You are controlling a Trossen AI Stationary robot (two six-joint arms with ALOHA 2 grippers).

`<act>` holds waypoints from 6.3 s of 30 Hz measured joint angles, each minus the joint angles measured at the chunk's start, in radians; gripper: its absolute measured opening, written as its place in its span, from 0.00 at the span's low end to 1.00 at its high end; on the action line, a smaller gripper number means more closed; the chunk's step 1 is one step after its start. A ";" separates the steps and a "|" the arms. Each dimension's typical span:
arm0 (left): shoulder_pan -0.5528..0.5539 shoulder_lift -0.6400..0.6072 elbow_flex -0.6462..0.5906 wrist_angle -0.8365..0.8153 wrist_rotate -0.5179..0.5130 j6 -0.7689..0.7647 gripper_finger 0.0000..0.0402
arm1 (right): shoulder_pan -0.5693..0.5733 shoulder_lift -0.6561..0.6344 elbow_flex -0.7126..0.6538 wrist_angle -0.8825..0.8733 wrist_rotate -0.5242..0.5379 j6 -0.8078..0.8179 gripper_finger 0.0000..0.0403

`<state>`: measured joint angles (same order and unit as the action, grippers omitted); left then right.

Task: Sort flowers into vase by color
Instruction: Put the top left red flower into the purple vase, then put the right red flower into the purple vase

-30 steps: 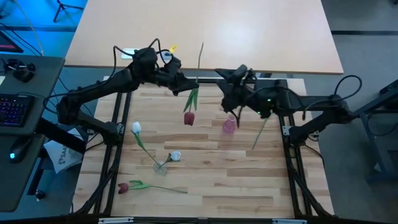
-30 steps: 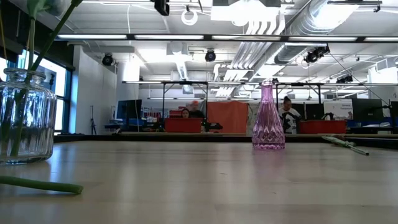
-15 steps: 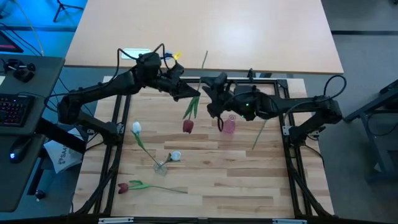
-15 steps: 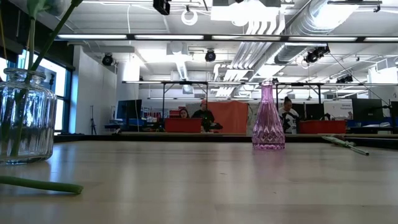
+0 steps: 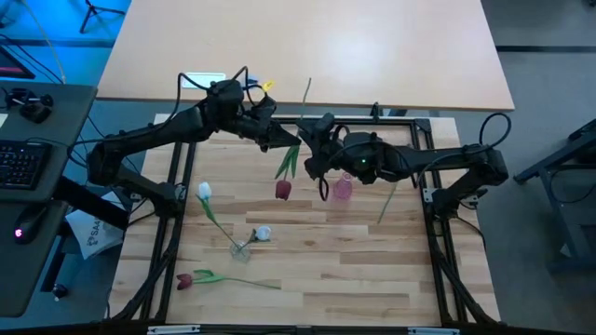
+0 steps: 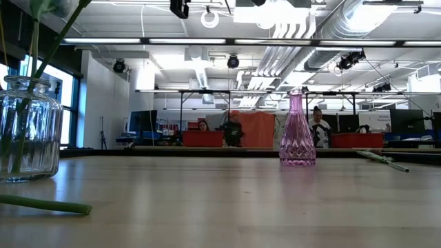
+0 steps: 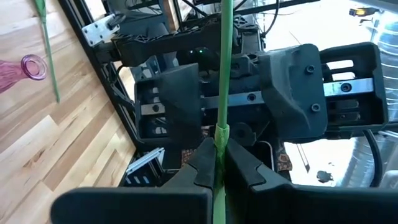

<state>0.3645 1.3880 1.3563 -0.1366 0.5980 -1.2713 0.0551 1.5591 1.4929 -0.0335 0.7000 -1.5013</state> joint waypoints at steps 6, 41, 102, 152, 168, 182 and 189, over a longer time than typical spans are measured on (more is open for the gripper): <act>0.000 0.000 0.000 0.001 -0.006 0.024 0.00 | 0.000 0.000 0.000 0.014 0.000 0.000 0.25; 0.301 -0.044 0.001 0.027 0.308 0.343 0.33 | -0.006 -0.017 0.000 0.013 0.115 0.081 0.00; 0.069 -0.604 -0.576 0.754 -0.348 0.577 0.33 | 0.123 -0.557 -0.544 -0.466 0.096 1.934 0.00; 0.069 -0.589 -0.576 0.655 -0.394 0.505 0.33 | 0.107 -0.624 -0.615 -1.300 -0.197 3.096 0.74; 0.068 -0.533 -0.576 0.659 -0.427 0.470 0.33 | -0.405 -0.509 -0.837 -1.073 -0.223 3.083 0.74; 0.068 -0.541 -0.576 0.664 -0.398 0.461 0.33 | -0.675 -0.285 -0.837 -0.887 -0.380 2.765 0.74; 0.068 -0.541 -0.576 0.665 -0.398 0.461 0.33 | -0.727 -0.179 -0.837 -0.873 -0.427 2.710 0.74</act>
<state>0.4320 0.8467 0.7803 0.5282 0.1997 -0.8104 -0.6720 1.3804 0.6556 -0.9061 0.2733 1.2085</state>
